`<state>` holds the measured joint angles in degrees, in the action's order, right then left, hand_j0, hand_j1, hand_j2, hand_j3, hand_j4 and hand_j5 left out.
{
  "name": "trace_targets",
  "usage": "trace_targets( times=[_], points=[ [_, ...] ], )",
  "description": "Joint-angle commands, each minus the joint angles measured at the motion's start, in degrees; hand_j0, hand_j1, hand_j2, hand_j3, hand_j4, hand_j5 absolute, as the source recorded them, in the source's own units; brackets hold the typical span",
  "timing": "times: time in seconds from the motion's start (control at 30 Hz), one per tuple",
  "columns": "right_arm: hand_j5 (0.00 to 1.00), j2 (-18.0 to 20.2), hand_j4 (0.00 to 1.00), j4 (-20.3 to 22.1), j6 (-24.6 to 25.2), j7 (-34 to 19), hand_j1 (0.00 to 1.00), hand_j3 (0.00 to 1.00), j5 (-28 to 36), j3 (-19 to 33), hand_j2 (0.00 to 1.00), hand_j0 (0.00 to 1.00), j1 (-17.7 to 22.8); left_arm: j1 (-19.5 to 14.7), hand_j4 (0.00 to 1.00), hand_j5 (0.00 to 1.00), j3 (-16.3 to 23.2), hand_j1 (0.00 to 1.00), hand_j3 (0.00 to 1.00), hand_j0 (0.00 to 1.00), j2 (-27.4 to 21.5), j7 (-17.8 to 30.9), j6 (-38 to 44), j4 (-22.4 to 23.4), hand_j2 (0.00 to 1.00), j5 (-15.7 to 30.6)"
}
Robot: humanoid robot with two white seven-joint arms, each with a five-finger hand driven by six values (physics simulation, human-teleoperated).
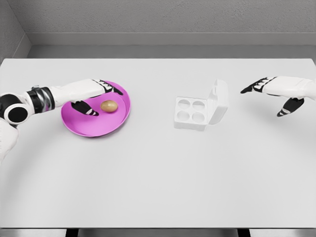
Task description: Pack egg into the box and close the box lid
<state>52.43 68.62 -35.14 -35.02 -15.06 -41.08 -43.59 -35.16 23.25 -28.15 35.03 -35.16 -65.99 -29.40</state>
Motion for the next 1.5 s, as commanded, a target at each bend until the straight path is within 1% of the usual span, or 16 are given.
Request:
trace_targets(
  times=[0.0, 0.03, 0.23, 0.3, 0.6, 0.67, 1.37, 1.47],
  points=[
    [1.0, 0.0, 1.0, -0.6, 0.1, 0.0, 1.0, 1.0, 0.3, 0.0, 1.0, 1.0, 0.0, 0.0, 0.83, 0.83, 0.0, 0.83, 0.83, 0.83, 0.3, 0.0, 0.2, 0.2, 0.83, 0.3],
    [1.0, 0.0, 1.0, -1.1, 0.1, 0.0, 1.0, 1.0, 0.3, 0.0, 1.0, 1.0, 0.0, 0.0, 0.83, 0.83, 0.0, 0.83, 0.83, 0.83, 0.3, 0.0, 0.2, 0.2, 0.83, 0.3],
    [1.0, -0.2, 1.0, -1.2, 0.1, 0.0, 1.0, 1.0, 0.3, 0.0, 1.0, 1.0, 0.0, 0.0, 0.83, 0.83, 0.0, 0.83, 0.83, 0.83, 0.4, 0.0, 0.2, 0.2, 0.83, 0.4],
    [1.0, -0.2, 1.0, -2.7, 0.1, 0.0, 1.0, 1.0, 0.3, 0.0, 1.0, 1.0, 0.0, 0.0, 0.83, 0.83, 0.0, 0.83, 0.83, 0.83, 0.4, 0.0, 0.2, 0.3, 0.83, 0.3],
    [1.0, -0.1, 1.0, -1.6, 0.1, 0.0, 1.0, 1.0, 0.1, -0.3, 1.0, 1.0, 0.0, 0.1, 0.83, 0.83, 0.0, 0.83, 0.83, 0.83, 0.7, 0.0, 0.2, 1.4, 0.83, 0.3],
    [1.0, -0.2, 1.0, -1.3, 0.1, 0.0, 1.0, 1.0, 0.1, -0.3, 1.0, 1.0, 0.0, 0.1, 0.83, 0.83, 1.0, 0.83, 0.83, 0.83, 0.8, 0.0, 0.2, 1.3, 0.83, 0.3],
    [1.0, -0.1, 1.0, -1.3, 0.1, 0.0, 1.0, 1.0, 0.1, -0.8, 1.0, 1.0, 0.0, 0.2, 0.83, 0.83, 1.1, 0.83, 0.83, 0.83, 0.9, 0.0, 0.2, 1.6, 0.83, 0.2],
    [1.0, -0.1, 1.0, -0.8, 0.1, 0.0, 1.0, 1.0, 0.1, -0.8, 1.0, 1.0, 0.0, 0.4, 0.75, 0.75, 1.1, 0.75, 0.75, 0.75, 0.8, 0.0, 0.2, 1.5, 0.75, 0.3]
  ],
)
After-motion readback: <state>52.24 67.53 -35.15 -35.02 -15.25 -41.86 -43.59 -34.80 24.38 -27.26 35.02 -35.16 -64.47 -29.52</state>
